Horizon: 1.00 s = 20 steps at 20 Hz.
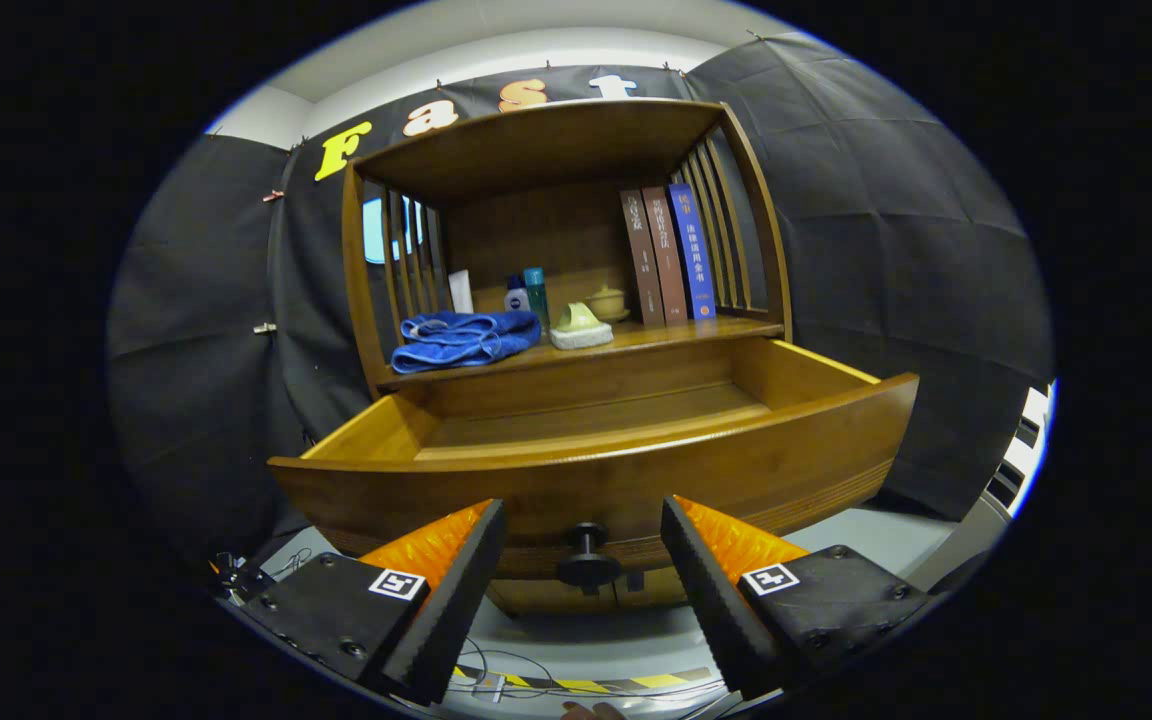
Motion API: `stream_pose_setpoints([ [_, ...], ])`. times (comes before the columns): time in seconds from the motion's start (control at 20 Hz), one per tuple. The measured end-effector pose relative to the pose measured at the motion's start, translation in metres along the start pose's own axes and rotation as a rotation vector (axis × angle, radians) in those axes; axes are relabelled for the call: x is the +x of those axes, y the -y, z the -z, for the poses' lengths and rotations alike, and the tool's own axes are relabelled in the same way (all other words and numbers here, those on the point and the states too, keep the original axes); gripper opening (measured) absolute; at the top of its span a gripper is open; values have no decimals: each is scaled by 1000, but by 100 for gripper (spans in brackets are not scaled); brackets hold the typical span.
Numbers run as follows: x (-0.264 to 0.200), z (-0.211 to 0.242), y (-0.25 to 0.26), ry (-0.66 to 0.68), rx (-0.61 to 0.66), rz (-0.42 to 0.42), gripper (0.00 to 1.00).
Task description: Pull open the drawer, take out the items inside it, and place them on the countertop above the cabinet.
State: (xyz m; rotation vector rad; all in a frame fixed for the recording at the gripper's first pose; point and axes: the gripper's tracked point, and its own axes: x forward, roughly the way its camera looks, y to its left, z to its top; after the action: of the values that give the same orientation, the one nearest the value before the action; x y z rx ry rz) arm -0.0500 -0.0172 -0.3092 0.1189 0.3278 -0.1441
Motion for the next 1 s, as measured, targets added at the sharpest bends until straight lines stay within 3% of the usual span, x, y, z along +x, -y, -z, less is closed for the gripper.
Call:
stream_pose_setpoints([
  [0.55, 29, -7, -4, 7, 7, -10, 99],
  [1.0, 100, -30, -7, -3, 18, -14, 99],
])
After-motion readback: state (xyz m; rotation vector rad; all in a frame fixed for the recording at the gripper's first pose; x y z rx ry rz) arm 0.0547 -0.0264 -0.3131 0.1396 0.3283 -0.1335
